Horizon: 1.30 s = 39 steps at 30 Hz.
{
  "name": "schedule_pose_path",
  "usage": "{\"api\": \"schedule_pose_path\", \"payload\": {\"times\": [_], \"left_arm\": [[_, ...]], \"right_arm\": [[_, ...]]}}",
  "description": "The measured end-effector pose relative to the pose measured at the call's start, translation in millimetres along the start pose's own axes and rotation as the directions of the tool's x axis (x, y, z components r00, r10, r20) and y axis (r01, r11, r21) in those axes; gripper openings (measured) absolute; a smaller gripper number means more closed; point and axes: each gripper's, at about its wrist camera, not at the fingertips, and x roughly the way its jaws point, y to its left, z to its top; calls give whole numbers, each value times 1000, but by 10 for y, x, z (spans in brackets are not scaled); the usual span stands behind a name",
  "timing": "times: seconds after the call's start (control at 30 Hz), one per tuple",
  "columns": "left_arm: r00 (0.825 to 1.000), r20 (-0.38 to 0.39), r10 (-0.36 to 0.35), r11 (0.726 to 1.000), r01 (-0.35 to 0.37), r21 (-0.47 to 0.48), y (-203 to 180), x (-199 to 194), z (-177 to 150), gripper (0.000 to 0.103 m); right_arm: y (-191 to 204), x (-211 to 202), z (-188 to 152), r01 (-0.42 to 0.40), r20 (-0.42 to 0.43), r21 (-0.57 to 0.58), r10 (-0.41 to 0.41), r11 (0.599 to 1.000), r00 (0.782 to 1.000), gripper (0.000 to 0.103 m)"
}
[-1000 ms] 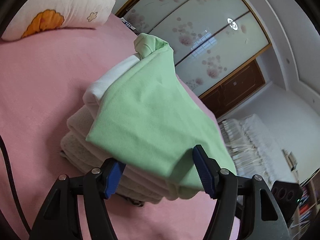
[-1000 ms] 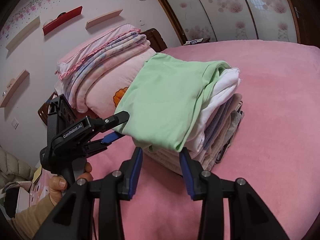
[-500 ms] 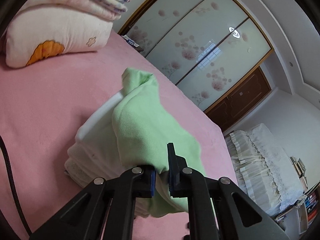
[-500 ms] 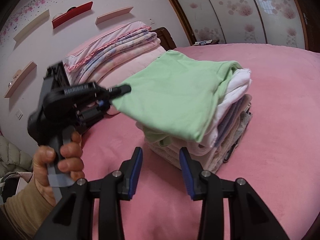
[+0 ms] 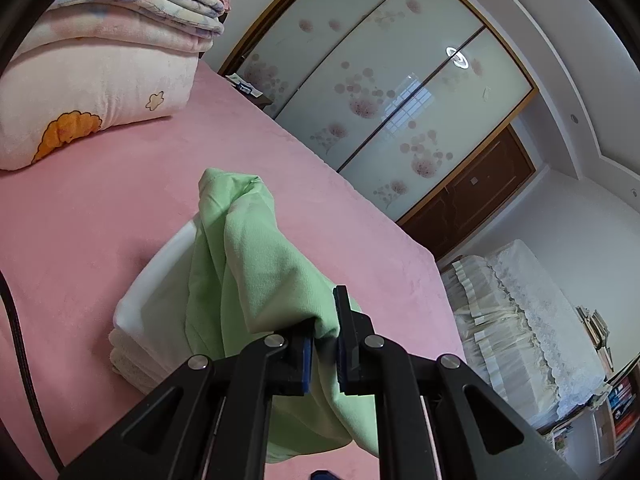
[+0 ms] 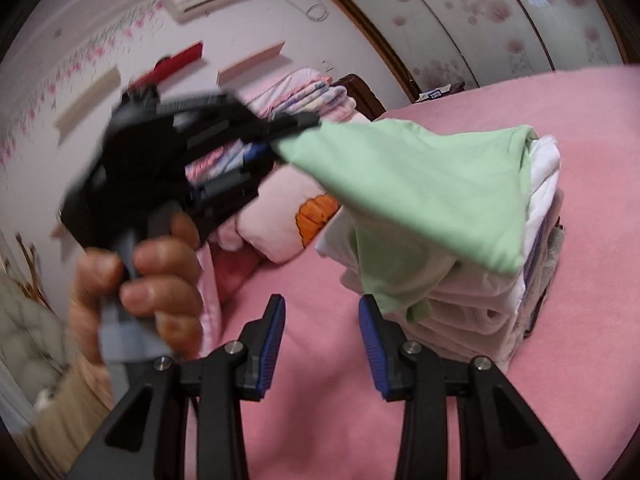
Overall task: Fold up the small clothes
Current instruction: 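Lay the shirt on the stack with the left gripper and adjust it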
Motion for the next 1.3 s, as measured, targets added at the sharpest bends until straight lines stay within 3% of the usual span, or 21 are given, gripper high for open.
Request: {"api": "schedule_pose_path", "payload": {"times": [0.37,0.6,0.8,0.87,1.07,1.23,1.3], "left_arm": [[1000,7,20,1000,-20,14,-151,-44,209,7],[1000,10,14,1000,-15,21,-269,-66,309,7],[1000,19,21,1000,-21,11,-145,-125,341,7],[1000,25,17,1000,-17,-7,-68,-147,355,7],[999,28,-25,999,26,-31,43,-198,316,7],[999,15,-35,999,35,-40,166,-262,176,7],[1000,-8,-27,998,26,-63,298,-280,77,7]], "right_arm": [[24,376,121,6,-9,6,-6,1000,1000,38],[5,737,266,-49,46,115,44,992,998,38],[-202,676,363,84,68,123,-93,989,993,38],[-284,563,469,137,88,109,-146,985,985,31],[-262,192,850,332,190,-29,-321,943,928,30],[-188,8,896,362,213,-100,-335,927,918,31],[-173,-49,830,343,199,-112,-317,933,927,31]]}}
